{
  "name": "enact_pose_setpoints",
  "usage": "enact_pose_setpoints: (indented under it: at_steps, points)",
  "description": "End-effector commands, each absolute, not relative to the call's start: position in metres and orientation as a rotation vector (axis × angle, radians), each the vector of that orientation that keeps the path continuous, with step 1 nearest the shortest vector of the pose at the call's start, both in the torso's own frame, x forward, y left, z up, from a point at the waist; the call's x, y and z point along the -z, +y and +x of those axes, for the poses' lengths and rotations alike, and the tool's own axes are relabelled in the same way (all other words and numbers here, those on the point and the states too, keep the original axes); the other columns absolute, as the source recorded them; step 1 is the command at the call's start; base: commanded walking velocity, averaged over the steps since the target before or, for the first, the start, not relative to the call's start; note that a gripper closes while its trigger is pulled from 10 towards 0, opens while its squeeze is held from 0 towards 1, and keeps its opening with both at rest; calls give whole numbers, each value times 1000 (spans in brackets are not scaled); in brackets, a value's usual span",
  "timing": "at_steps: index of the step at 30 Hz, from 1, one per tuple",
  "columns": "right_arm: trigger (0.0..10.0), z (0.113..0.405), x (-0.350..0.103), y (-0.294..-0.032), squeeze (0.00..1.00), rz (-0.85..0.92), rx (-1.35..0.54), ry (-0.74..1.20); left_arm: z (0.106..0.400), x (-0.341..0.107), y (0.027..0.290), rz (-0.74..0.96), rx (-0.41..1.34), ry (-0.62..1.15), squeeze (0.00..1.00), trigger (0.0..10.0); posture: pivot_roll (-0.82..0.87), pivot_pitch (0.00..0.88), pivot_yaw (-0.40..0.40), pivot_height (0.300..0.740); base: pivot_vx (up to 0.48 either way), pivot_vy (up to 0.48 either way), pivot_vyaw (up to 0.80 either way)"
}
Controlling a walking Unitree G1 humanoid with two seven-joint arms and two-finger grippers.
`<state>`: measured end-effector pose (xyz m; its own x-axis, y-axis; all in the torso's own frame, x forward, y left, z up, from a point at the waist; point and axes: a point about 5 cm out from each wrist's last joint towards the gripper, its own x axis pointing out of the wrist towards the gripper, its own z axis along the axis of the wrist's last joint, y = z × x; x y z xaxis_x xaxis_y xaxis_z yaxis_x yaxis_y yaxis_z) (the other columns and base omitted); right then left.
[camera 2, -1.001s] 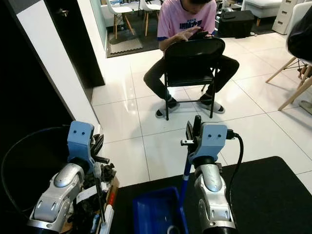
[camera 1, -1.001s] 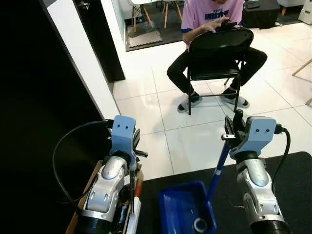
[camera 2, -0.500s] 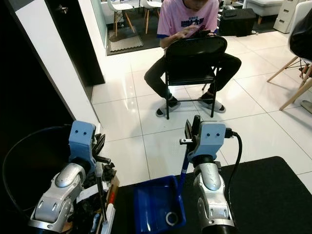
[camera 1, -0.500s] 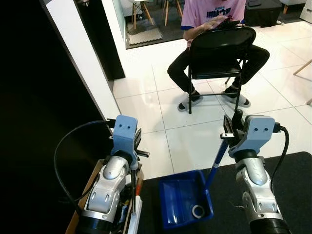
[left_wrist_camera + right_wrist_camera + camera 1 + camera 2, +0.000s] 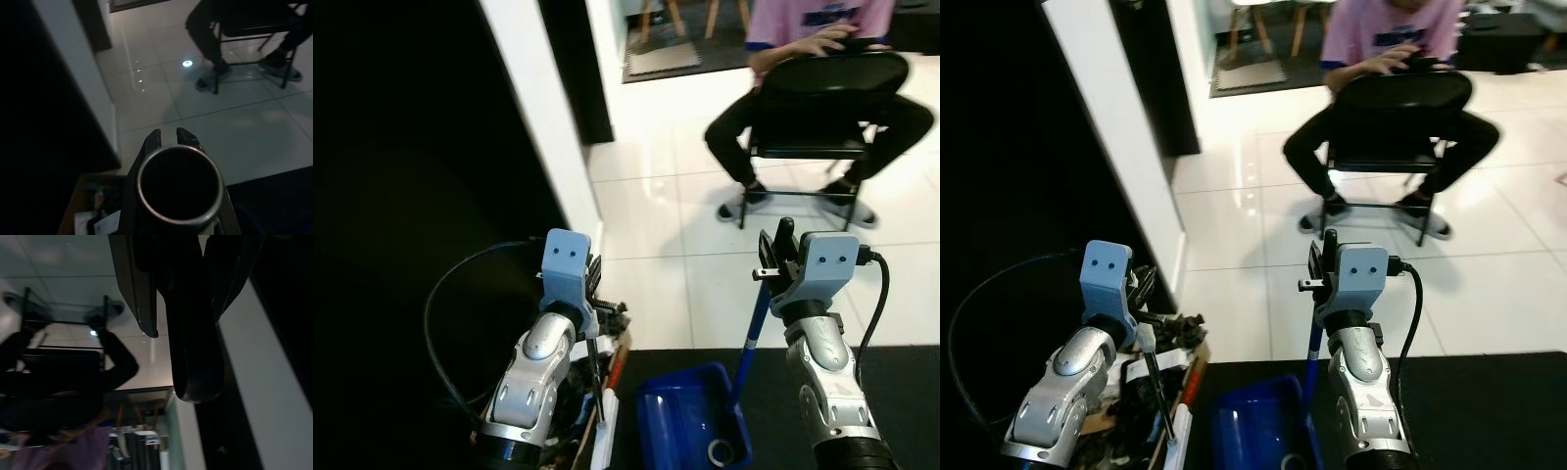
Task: Sweep floor
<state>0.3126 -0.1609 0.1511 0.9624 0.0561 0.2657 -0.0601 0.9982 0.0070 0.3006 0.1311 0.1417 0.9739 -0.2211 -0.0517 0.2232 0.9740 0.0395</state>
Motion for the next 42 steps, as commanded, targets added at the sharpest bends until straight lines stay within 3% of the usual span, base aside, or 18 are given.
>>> enact_pose_setpoints:
  at_steps: [1, 42]
  points:
    - [10000, 314, -157, -154, 0, 23, -81, -307, 300, -147, 135, 62, 204, 21, 0, 10000, -66, 111, 127, 740, 0, 0, 800]
    - [10000, 315, -157, -157, 0, 8, -66, -308, 303, -148, 130, 54, 218, 21, 0, 10000, -68, 112, 127, 740, 0, 0, 800]
